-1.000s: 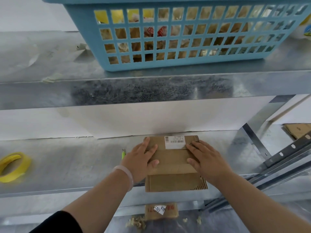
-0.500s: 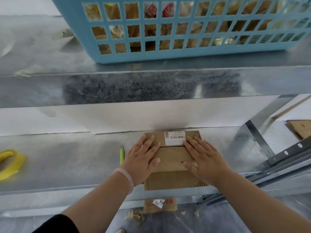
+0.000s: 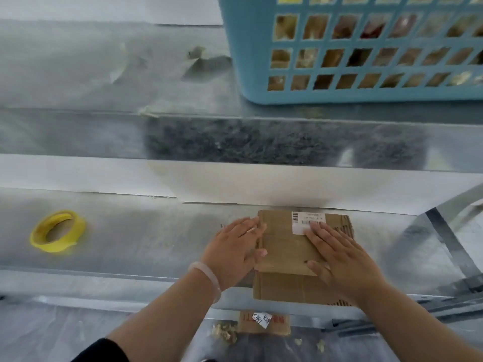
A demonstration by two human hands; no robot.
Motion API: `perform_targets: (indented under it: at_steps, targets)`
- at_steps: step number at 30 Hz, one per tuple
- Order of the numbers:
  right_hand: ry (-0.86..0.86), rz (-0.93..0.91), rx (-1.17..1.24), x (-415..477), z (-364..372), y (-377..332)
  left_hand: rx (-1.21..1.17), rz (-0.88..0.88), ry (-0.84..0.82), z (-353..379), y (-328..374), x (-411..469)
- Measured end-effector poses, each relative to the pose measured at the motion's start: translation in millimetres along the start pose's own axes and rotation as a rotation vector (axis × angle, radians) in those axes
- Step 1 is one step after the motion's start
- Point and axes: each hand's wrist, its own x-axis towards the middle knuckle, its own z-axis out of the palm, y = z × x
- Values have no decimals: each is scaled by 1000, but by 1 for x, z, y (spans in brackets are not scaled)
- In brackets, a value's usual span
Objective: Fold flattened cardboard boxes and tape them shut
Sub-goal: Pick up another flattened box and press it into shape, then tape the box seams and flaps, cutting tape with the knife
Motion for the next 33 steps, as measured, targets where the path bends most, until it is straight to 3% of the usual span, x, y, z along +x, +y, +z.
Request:
perform_targets:
  at_steps: [4, 7, 10, 13, 16, 19, 21, 25, 29, 33]
  targets:
    - [-55, 36, 51, -2, -6, -6, 55, -183, 395, -31, -77, -62]
    - [-94, 79, 99, -1, -9, -9, 90, -532, 526, -58, -160, -111]
    - [-179, 133, 160, 0, -11, -12, 57, -976, 368, -79, -230, -151]
    - [-230, 158, 218, 2, -11, -17, 119, -1065, 110, -83, -273, -176]
    - [-252, 156, 236, -1, -8, -19, 328, -983, -28, -86, -289, -182]
    - [-230, 153, 238, -3, -17, -23, 336, -809, 94, -91, -275, -167]
    - [-144, 130, 140, -1, -23, -26, 177, -642, 249, -93, -242, -146]
    - [-218, 132, 96, 0, -34, -35, -270, -338, 373, -104, -131, -89]
    - [-232, 132, 124, 0, -32, -35, -455, -49, 204, -108, -28, -27]
    - [-248, 128, 175, 0, -34, -30, -421, 28, 68, -90, 48, 27]
